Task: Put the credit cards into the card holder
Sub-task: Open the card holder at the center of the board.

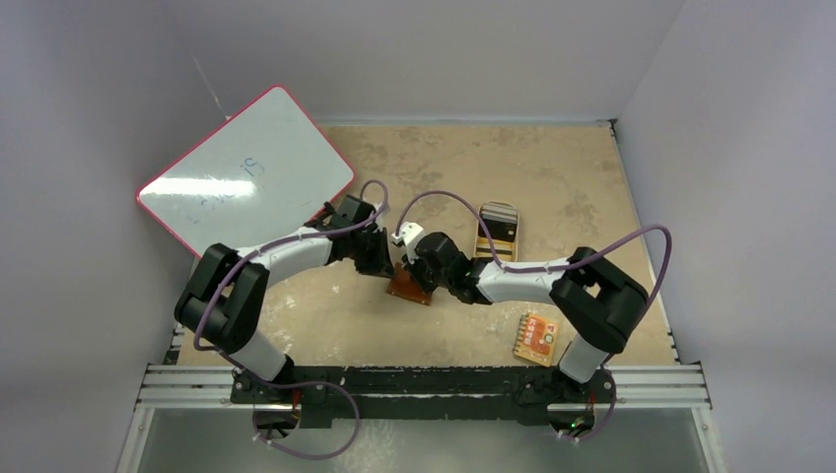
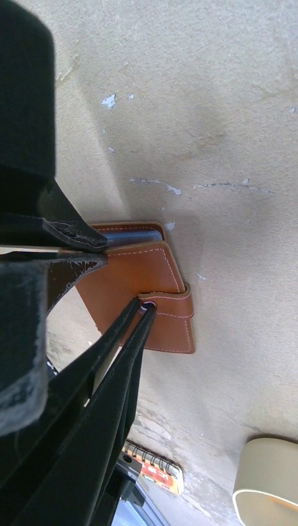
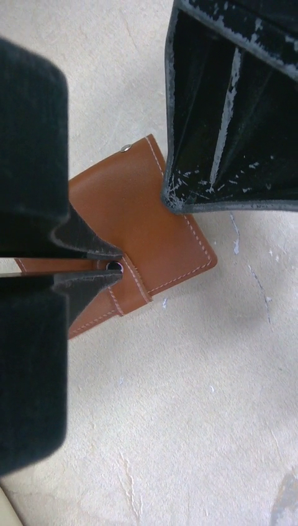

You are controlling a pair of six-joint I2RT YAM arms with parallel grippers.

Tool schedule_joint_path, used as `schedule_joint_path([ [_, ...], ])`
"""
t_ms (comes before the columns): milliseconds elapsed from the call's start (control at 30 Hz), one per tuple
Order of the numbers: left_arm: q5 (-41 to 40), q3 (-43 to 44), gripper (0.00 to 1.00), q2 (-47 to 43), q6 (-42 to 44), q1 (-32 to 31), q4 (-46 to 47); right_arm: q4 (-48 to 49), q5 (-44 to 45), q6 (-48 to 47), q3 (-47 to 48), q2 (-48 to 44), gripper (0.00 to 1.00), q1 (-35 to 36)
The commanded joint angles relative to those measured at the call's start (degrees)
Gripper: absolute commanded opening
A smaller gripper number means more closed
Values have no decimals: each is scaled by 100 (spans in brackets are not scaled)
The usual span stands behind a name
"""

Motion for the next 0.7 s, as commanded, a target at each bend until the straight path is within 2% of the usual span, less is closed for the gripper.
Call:
schedule_joint_path([
  [0, -24, 223, 0, -86, 204, 80, -128, -162, 505, 317, -96, -31, 0, -35],
  [233, -45, 212, 0, -72, 234, 102, -159, -242, 1177, 766, -201, -378, 0, -127],
  [333, -47, 201, 0, -54, 227, 103, -177, -165, 1042, 974, -247, -490, 0, -246],
  [433, -68, 220, 1, -54, 166, 107, -148, -47, 508, 1054, -206, -542, 0, -244],
  [567, -402, 340, 21, -187, -103, 142, -170, -220, 292, 1454, 0, -474, 15, -250],
  [667, -1090, 371, 32, -490, -408, 200, -320, -287, 252, 1644, 77, -386, 25, -258],
])
